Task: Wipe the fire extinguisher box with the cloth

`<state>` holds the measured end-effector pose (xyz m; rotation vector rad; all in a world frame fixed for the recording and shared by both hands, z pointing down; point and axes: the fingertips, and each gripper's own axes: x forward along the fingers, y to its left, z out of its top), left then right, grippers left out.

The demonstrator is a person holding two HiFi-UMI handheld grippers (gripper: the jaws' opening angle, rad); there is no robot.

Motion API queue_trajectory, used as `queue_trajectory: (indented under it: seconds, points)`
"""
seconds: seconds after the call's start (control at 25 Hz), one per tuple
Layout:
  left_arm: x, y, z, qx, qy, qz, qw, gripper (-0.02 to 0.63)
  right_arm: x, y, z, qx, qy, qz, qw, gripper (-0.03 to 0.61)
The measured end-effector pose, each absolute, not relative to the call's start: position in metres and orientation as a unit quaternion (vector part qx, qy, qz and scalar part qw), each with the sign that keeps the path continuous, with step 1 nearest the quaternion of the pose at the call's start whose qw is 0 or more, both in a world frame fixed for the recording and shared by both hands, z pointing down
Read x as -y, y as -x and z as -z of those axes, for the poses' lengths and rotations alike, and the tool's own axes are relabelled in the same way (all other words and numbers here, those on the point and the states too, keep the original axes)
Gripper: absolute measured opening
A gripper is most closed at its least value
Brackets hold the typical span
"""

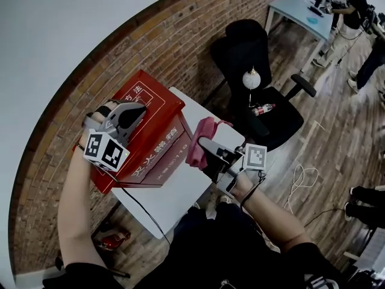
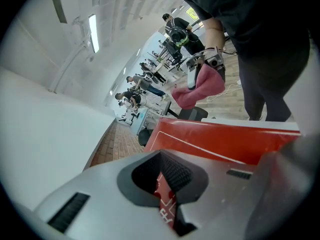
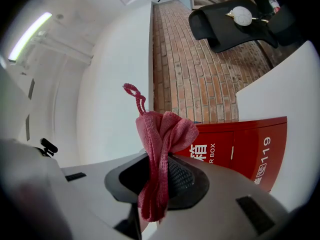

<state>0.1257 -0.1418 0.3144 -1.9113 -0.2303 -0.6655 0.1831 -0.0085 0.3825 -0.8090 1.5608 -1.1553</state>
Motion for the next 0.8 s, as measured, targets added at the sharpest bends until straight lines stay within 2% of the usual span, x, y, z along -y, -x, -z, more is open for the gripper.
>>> queue_trajectory:
  seconds: [0.8]
  points:
    - [0.144, -0.122, -0.311, 0.098, 0.798, 0.279, 0.526, 0.031, 0.077, -0.147, -0.373, -0.612, 0.402, 0.430, 0.528, 0.100]
